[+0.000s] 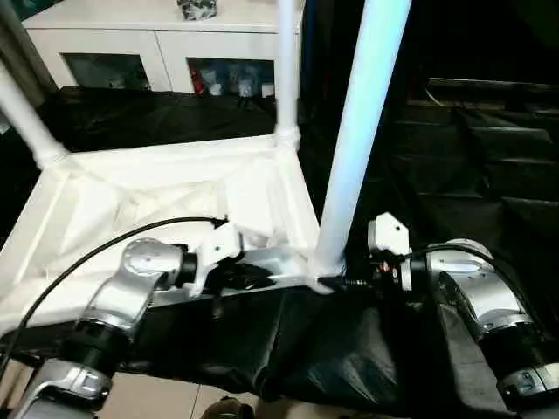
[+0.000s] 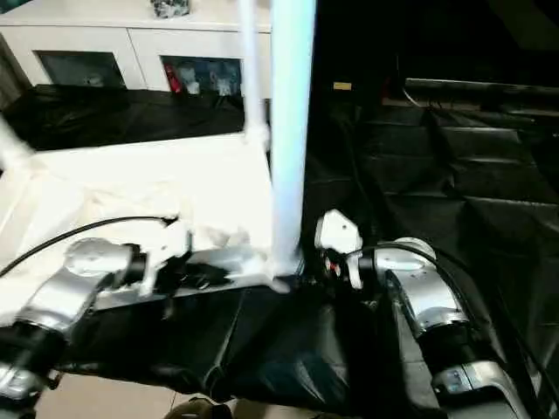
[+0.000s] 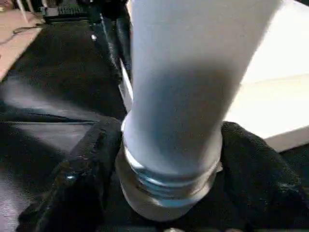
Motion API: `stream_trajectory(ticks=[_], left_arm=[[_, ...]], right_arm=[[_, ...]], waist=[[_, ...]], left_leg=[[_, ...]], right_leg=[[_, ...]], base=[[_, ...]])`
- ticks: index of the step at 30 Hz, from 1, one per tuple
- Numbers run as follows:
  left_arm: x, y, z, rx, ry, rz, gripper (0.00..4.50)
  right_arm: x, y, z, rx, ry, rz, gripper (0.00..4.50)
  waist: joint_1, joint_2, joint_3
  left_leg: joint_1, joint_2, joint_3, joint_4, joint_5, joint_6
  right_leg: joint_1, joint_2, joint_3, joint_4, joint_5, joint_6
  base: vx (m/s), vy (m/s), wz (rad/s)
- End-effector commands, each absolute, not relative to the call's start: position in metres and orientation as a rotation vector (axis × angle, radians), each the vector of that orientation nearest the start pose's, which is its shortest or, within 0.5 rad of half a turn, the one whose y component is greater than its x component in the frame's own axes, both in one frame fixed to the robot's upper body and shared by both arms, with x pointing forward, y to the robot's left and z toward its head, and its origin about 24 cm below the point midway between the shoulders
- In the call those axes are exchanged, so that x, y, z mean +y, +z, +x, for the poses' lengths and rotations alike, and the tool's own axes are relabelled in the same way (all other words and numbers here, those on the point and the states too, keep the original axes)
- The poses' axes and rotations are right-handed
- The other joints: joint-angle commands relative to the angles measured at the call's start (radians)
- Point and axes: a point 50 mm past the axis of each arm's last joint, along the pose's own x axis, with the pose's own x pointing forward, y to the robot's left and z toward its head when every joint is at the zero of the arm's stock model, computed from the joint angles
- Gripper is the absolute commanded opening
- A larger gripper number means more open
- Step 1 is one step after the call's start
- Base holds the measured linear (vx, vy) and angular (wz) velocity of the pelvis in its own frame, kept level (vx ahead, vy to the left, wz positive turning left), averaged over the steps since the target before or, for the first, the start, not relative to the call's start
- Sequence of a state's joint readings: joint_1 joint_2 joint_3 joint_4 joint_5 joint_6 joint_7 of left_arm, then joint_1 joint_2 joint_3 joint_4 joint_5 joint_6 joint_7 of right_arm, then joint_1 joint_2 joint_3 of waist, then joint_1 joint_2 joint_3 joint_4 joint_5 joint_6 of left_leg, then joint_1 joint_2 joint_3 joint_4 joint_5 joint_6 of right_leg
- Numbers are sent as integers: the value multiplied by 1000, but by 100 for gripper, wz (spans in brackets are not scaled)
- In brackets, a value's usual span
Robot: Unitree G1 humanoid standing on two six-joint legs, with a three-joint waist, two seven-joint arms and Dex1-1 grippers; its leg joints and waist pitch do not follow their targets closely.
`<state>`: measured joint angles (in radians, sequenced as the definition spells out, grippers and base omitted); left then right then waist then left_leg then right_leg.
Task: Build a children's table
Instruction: Rotate leg to tighten
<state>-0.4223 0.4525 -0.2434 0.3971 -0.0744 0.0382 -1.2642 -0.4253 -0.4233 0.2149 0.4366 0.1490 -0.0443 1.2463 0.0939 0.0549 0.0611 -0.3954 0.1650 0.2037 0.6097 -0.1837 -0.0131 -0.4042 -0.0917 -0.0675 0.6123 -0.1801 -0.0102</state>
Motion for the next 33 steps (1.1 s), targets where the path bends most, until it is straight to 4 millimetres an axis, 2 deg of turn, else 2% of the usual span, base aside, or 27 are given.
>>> stream_trajectory(ticks=[1,4,12,15,16,17,18,19,20,21,22,25,28,29,30,31,32,33], left_arm=[[146,82,298,177,-1359,392,0],[147,82,298,176,-1359,391,0],[142,81,297,167,-1344,376,0],[133,77,305,161,-1269,382,0],[124,75,314,161,-1199,385,0],[122,75,316,160,-1183,385,0],[117,74,320,159,-1154,384,0],[108,73,324,156,-1119,371,0],[98,73,327,148,-1097,362,0],[90,73,329,145,-1079,356,0],[85,73,330,143,-1072,351,0],[65,73,332,139,-1039,340,0],[53,71,332,141,-1033,341,0],[49,70,332,144,-1030,340,0],[48,70,332,144,-1029,339,0],[48,70,332,145,-1029,338,0],[49,70,332,146,-1030,334,0],[49,70,331,146,-1030,333,0]], right_arm=[[-128,54,279,211,1535,-289,308],[-126,54,278,216,1541,-282,280],[-124,54,278,209,1507,-252,270],[-119,50,291,176,1330,-236,270],[-115,44,302,197,1179,-225,269],[-114,43,305,198,1148,-226,269],[-112,41,309,200,1095,-230,269],[-107,39,315,199,1001,-220,269],[-102,37,322,202,904,-194,268],[-98,36,326,203,839,-167,268],[-96,36,328,204,799,-146,268],[-84,33,336,221,641,-120,268],[-68,32,336,215,639,-121,268],[-62,32,335,200,654,-114,303],[-61,33,335,188,656,-123,303],[-60,34,335,183,662,-117,337],[-59,34,335,178,668,-105,337],[-59,35,335,177,669,-100,337]], waist=[[-3,-18,-72],[-3,-16,-74],[-2,-19,-75],[-6,-17,-74],[-10,-17,-72],[-17,-17,-72],[-16,-13,-73],[-21,-17,-71],[-25,-8,-72],[-29,-11,-72],[-34,-14,-75],[-38,-12,-78],[-36,-11,-82],[-35,-11,-83],[-34,-9,-84],[-34,-10,-82],[-34,-13,-81],[-33,-11,-81]], left_leg=[[29,75,-34,-82,-246,48],[28,74,-34,-81,-234,45],[26,73,-33,-77,-208,57],[27,73,-34,-80,-218,48],[27,70,-35,-80,-234,35],[30,67,-35,-81,-242,16],[32,67,-38,-82,-247,5],[30,66,-39,-84,-258,-8],[32,67,-41,-85,-272,-17],[33,67,-39,-84,-274,-18],[30,65,-40,-84,-264,-18],[26,63,-37,-79,-215,9],[23,61,-36,-74,-172,34],[23,62,-36,-74,-163,45],[23,64,-36,-72,-159,53],[23,63,-35,-73,-161,56],[24,63,-35,-74,-176,61],[25,63,-35,-74,-182,61]], right_leg=[[36,-68,49,-72,-262,-233],[37,-68,49,-70,-248,-234],[39,-69,49,-67,-218,-241],[36,-68,49,-69,-229,-239],[36,-69,49,-73,-252,-236],[34,-68,49,-75,-273,-232],[34,-70,48,-77,-284,-227],[36,-70,48,-78,-299,-218],[36,-71,48,-79,-298,-217],[34,-70,49,-81,-289,-217],[38,-69,49,-77,-261,-221],[41,-68,49,-73,-195,-232],[46,-67,46,-67,-127,-242],[47,-68,45,-66,-110,-245],[47,-69,45,-64,-93,-251],[47,-68,45,-65,-92,-252],[47,-68,45,-67,-108,-253],[48,-69,45,-67,-117,-253]], base=[[0,0,0],[0,0,0],[0,0,0],[0,0,0],[0,0,0],[0,0,0],[0,0,0],[0,0,0],[0,0,0],[0,0,0],[0,0,0],[0,0,0],[0,0,0],[0,0,0],[0,0,0],[0,0,0],[0,0,0],[0,0,0]])
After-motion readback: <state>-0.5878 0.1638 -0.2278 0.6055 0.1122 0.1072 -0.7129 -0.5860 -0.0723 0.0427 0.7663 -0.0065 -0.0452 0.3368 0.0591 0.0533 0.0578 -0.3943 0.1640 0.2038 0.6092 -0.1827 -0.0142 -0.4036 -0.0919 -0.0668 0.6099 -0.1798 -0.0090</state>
